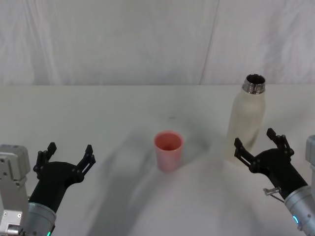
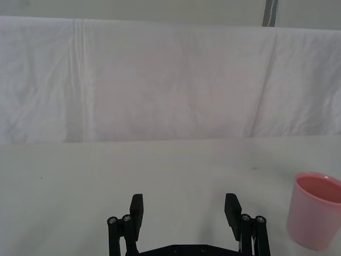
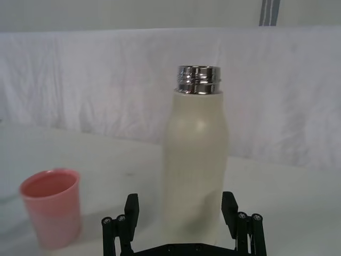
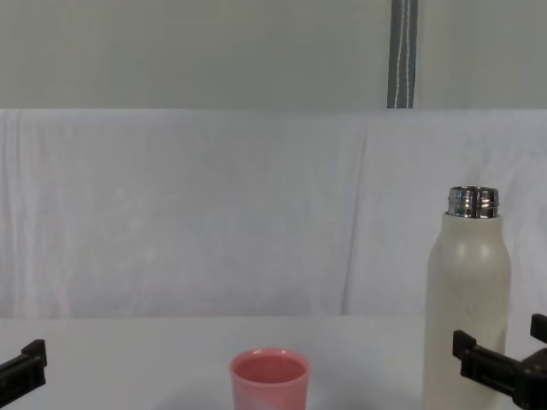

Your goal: Grasp the thermos with one hand and pour water into the cup lid.

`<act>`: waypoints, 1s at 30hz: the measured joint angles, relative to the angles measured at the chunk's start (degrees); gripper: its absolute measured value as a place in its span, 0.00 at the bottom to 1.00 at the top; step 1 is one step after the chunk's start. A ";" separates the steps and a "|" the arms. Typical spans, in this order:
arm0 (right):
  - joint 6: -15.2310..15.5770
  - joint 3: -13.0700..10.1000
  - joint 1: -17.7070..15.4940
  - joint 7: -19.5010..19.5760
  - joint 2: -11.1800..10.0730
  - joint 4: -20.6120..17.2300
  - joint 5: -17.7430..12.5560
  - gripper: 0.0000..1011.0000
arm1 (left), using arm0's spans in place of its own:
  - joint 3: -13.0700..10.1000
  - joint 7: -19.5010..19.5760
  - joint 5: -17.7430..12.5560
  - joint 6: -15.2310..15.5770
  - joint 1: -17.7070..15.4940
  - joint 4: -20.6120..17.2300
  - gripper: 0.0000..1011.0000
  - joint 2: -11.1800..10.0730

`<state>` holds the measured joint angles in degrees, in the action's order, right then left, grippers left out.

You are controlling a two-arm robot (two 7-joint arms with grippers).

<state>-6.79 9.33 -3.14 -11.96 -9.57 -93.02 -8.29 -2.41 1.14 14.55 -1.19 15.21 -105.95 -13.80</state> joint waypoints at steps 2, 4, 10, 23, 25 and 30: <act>-0.11 0.10 -0.91 -0.43 -0.45 -0.77 -0.25 0.99 | 0.00 0.00 0.00 0.00 0.00 0.00 0.99 0.00; -0.21 0.22 -1.46 -0.65 -0.68 -1.15 -0.38 0.99 | 0.00 0.00 0.00 0.00 0.00 0.00 0.99 0.00; -0.84 0.85 -3.06 -1.29 -1.27 -2.05 -0.75 0.99 | 0.00 0.00 0.00 0.00 0.00 0.00 0.99 0.00; -1.49 3.52 -3.13 -2.61 -1.41 -0.68 -0.87 0.99 | 0.00 0.00 0.00 0.00 0.00 0.00 0.99 0.00; -1.59 3.98 -2.91 -2.71 -1.30 -0.21 -0.93 0.99 | 0.00 0.00 0.00 0.00 0.00 0.00 0.99 0.00; -1.90 4.83 -2.61 -2.91 -1.08 0.64 -1.02 0.99 | 0.00 0.00 0.00 0.00 0.00 0.00 0.99 0.00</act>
<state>-8.69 14.17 -5.75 -14.87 -10.65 -92.38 -9.31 -2.41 1.14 14.55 -1.19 15.21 -105.95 -13.80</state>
